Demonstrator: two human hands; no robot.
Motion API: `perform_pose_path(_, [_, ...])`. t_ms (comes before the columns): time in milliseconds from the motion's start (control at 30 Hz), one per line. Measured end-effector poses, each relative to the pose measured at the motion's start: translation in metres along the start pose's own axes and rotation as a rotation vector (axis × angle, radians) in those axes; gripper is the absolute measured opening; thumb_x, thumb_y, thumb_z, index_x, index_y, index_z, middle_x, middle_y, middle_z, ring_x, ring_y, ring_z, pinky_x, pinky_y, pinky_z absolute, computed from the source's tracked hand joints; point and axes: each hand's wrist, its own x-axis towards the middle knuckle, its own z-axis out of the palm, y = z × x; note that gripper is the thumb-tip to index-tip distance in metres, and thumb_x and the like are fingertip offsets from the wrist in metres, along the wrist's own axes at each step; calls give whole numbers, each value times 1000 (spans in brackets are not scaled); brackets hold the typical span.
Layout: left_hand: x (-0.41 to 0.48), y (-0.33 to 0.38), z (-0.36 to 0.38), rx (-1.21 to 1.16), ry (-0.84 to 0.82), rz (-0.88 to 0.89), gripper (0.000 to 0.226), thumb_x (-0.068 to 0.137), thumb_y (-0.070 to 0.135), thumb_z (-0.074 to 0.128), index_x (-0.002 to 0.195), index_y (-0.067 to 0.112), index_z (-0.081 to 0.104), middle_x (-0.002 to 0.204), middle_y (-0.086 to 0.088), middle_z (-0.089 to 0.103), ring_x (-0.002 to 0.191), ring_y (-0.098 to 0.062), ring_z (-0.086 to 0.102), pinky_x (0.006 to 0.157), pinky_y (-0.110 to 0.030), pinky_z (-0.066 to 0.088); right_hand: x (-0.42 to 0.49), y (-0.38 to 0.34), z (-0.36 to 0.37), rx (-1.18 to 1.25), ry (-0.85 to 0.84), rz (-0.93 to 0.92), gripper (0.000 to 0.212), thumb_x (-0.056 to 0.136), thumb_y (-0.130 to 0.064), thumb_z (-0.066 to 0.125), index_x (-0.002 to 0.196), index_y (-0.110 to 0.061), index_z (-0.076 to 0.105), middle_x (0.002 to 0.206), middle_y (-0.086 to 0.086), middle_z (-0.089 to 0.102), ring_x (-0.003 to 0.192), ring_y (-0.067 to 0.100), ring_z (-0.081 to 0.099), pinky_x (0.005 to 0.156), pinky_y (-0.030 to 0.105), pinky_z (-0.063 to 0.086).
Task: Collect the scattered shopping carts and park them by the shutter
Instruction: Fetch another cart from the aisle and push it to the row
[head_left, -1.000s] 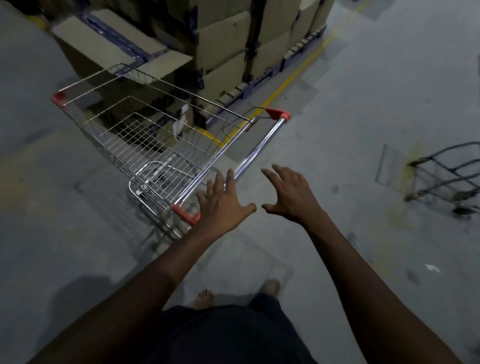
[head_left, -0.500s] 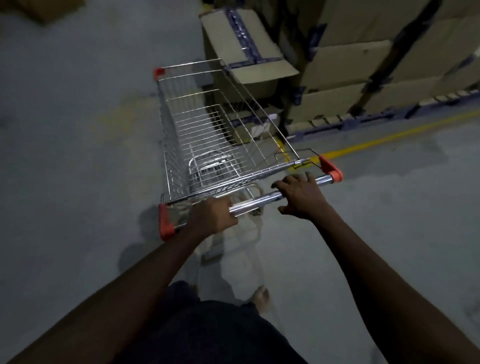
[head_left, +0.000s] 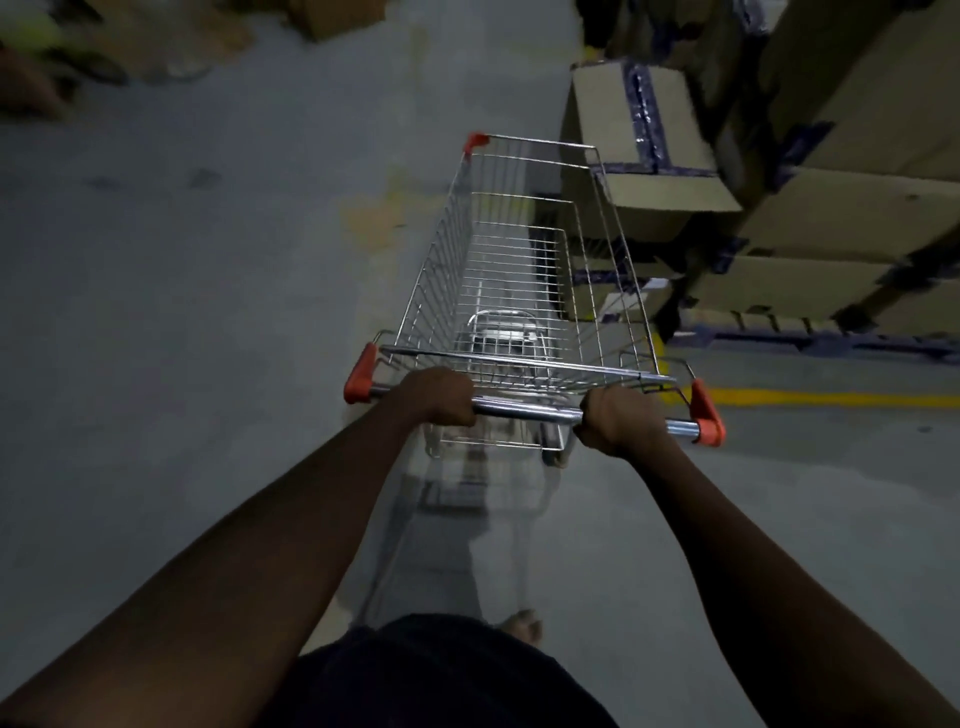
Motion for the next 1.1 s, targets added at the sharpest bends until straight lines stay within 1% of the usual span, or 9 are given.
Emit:
perform_pose_path(133, [-20,-34,3,10,17,30,32,77,41,61,97,17,69,101,-8,70,95,-28,66,78,-38,55,2,-41,-3,33,-13,20,38,78,-45,57,98,-13,65,98,14,69,87,35,66,70,36,51])
perform_pose_path(400, [-70,-122,30,-15,87,0,36,78,46,62,101,19,67,102,-6,69,94,-25,65,71,-31,46,7,-138,-19,30,-22,12,27,74,-38,60,90,-17,68,89,10,69,81,33,67,66,32,48])
perform_pose_path(500, [-91,-157,42,-42,88,-39,33,78,42,62,98,16,68,95,-5,69,82,-23,64,66,-28,42,12,-179,-19,-7,13,-32,31,79,-44,56,93,-19,66,89,8,69,80,33,66,65,33,48])
perform_pose_path(567, [-106,-185,50,-67,93,-74,30,77,42,63,93,17,69,88,-2,68,74,-20,61,64,-27,41,17,-208,-21,-39,38,-70,33,82,-46,52,94,-19,66,89,9,68,80,32,66,64,33,46])
perform_pose_path(733, [-145,-256,76,-85,160,-153,29,74,41,62,89,18,70,84,-2,67,82,-24,67,65,-29,45,33,-286,-28,-80,57,-175,33,85,-45,50,90,-16,65,84,7,66,73,29,65,60,31,45])
perform_pose_path(833, [-171,-301,90,-116,206,-228,35,73,43,63,96,18,70,92,-5,70,88,-27,68,72,-32,49,47,-337,-39,-72,75,-252,31,85,-43,49,87,-16,65,82,7,66,71,29,65,61,32,49])
perform_pose_path(933, [-202,-342,103,-139,242,-317,40,74,46,63,102,18,69,99,-8,70,92,-28,67,75,-33,50,61,-387,-48,-106,125,-374,33,86,-42,47,89,-14,65,84,9,66,73,31,65,60,32,46])
perform_pose_path(1000, [-223,-366,112,-163,260,-381,38,74,44,63,100,17,69,98,-8,70,91,-28,67,75,-33,51,72,-417,-54,-96,139,-438,34,86,-43,50,90,-13,65,84,11,67,74,33,66,60,32,46])
perform_pose_path(1100, [-251,-397,125,-193,276,-490,36,73,41,61,98,16,69,98,-10,70,92,-30,67,76,-35,52,90,-460,-61,-119,153,-562,36,84,-44,52,90,-12,66,80,11,67,69,32,65,60,33,52])
